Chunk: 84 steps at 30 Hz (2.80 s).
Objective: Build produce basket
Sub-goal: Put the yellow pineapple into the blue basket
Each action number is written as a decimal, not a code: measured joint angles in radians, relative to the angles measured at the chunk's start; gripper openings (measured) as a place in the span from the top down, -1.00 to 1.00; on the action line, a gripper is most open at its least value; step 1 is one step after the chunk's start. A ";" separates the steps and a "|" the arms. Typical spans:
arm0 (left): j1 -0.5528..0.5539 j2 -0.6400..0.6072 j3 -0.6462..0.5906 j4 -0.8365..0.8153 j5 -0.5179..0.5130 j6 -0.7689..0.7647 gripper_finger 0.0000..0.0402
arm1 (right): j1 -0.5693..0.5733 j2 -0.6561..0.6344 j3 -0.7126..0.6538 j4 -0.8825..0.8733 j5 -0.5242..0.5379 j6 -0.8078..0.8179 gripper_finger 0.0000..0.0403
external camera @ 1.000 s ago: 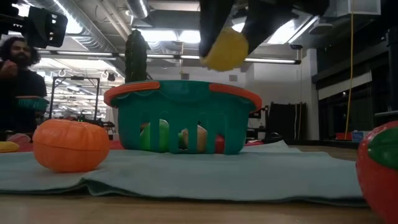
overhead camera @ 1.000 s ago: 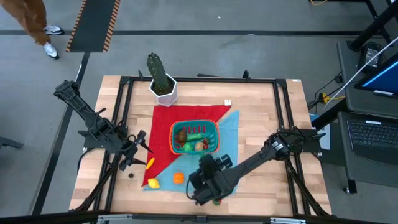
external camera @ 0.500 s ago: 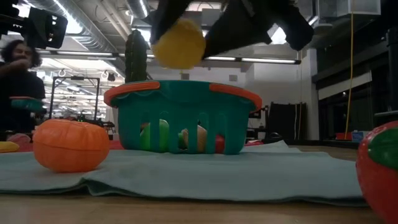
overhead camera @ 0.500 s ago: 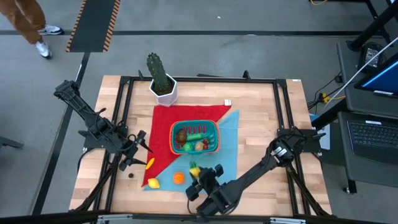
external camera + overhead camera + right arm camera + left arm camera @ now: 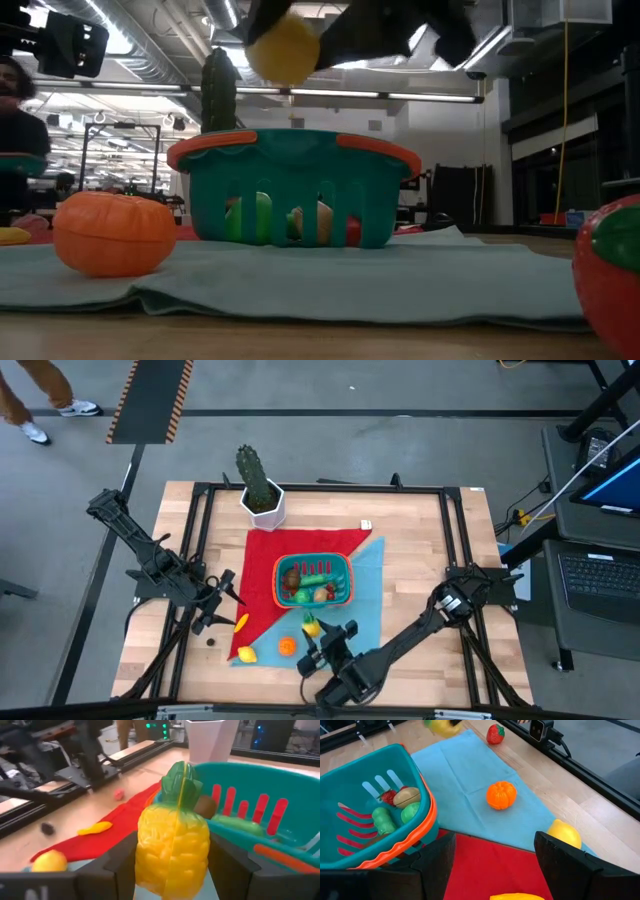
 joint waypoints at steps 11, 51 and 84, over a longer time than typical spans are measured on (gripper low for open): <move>0.000 0.000 0.000 0.000 0.000 -0.002 -0.31 | -0.136 -0.013 0.005 -0.128 -0.017 0.000 0.01; 0.000 0.000 0.000 -0.002 0.000 -0.006 -0.31 | -0.469 -0.033 0.185 -0.393 -0.774 -0.606 -0.20; 0.000 0.000 0.000 -0.002 0.000 -0.005 -0.31 | -0.468 -0.033 0.185 -0.381 -0.818 -0.633 -0.28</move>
